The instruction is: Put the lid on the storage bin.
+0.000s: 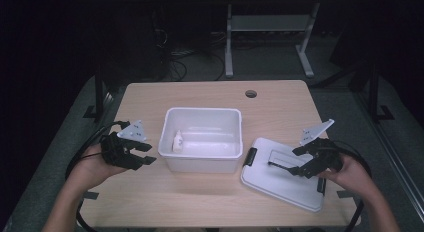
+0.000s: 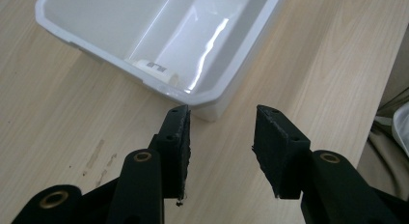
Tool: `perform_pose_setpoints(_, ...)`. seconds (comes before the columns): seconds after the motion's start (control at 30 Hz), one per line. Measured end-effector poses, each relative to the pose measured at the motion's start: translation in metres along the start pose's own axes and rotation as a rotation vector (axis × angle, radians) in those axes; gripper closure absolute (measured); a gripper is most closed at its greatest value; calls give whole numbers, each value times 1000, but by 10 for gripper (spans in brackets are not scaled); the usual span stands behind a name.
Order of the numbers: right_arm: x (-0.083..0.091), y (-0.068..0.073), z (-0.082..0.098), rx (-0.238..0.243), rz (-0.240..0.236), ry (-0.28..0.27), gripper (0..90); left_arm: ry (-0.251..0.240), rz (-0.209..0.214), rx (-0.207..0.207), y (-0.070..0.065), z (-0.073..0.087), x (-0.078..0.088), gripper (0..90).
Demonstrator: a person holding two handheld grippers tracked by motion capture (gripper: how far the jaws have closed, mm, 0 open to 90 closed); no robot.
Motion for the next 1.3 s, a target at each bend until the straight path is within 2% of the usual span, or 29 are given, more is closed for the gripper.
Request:
perform_pose_setpoints(0.33, 2, 0, 0, -10, 7, -2, 270, -28, -17, 22, -4, 19, 1, 558)
perform_pose_setpoints(0.67, -2, 1, -2, -6, -1, 3, 270, -29, -22, 34, -10, 35, -1, 539)
perform_pose_setpoints(0.97, -5, 2, -3, -13, -7, 4, 271, -36, -5, 62, -13, 52, -12, 501)
perform_pose_setpoints(1.3, -7, 3, -3, -12, -9, 7, 272, -32, 19, 91, -18, 65, -30, 436)
Point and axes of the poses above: each handheld gripper's, and its own axes: x roughly backward along the jaws, z roughly out of its underside, y roughly to its left, the point moved 6 cm from there along -x, roughly forward along the jaws, and after that the axes turned 1 degree about -z, right-handed, at the moved point
